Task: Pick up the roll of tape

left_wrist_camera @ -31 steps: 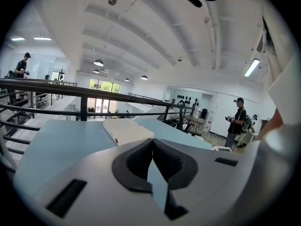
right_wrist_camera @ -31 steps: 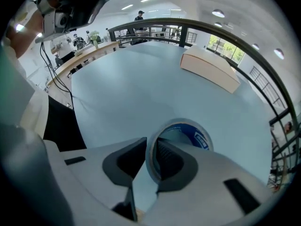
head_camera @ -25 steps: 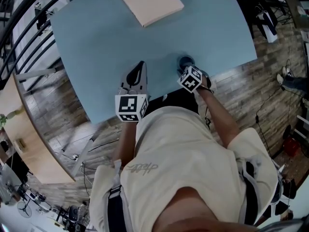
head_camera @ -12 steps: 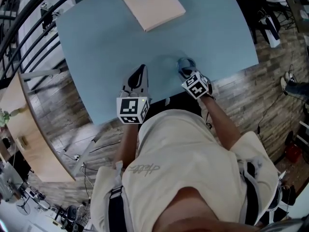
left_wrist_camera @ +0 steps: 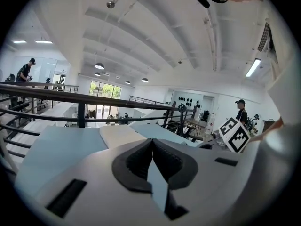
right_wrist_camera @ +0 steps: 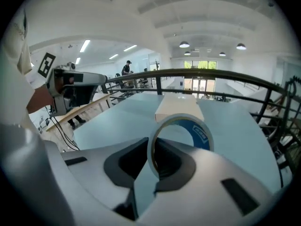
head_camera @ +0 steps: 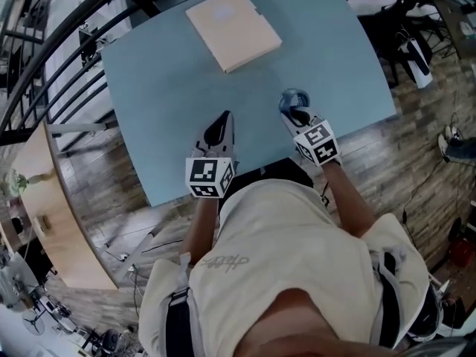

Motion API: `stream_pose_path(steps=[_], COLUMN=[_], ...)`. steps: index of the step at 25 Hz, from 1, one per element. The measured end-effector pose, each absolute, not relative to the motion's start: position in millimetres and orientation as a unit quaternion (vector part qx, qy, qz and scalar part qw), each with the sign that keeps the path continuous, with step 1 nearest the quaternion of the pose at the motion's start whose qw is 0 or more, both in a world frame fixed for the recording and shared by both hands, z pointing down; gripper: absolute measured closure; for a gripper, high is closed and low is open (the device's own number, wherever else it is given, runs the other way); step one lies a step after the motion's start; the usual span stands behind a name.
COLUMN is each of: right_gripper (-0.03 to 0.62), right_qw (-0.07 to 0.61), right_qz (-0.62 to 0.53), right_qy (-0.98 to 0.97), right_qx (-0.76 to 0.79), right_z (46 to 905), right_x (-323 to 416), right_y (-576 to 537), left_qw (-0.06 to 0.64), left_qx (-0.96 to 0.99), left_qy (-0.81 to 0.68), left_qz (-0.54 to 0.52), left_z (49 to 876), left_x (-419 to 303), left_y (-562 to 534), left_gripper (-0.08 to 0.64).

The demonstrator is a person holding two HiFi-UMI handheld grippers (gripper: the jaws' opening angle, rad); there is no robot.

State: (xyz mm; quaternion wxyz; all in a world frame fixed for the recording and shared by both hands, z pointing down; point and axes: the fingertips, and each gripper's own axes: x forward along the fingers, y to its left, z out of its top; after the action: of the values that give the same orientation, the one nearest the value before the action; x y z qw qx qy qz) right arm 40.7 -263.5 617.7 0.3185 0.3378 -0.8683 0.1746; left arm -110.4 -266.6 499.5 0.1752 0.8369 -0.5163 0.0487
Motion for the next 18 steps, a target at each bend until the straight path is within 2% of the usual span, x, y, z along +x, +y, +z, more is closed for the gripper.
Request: stream_pose_path(steps=[18], right_gripper=[0.543], right_qw=[0.155], right_qz=[0.057], right_qy=[-0.916], right_qx=[0.365], right_z=[447.4], right_x=[75.5], right_y=[-297.6], left_qw=[0.11], left_qx=[0.84], left_qy=[-0.53], left_qz=[0.027], left_z=[425.1], left_x=[-94.4], left_y=[-307.3], left_gripper=[0.54])
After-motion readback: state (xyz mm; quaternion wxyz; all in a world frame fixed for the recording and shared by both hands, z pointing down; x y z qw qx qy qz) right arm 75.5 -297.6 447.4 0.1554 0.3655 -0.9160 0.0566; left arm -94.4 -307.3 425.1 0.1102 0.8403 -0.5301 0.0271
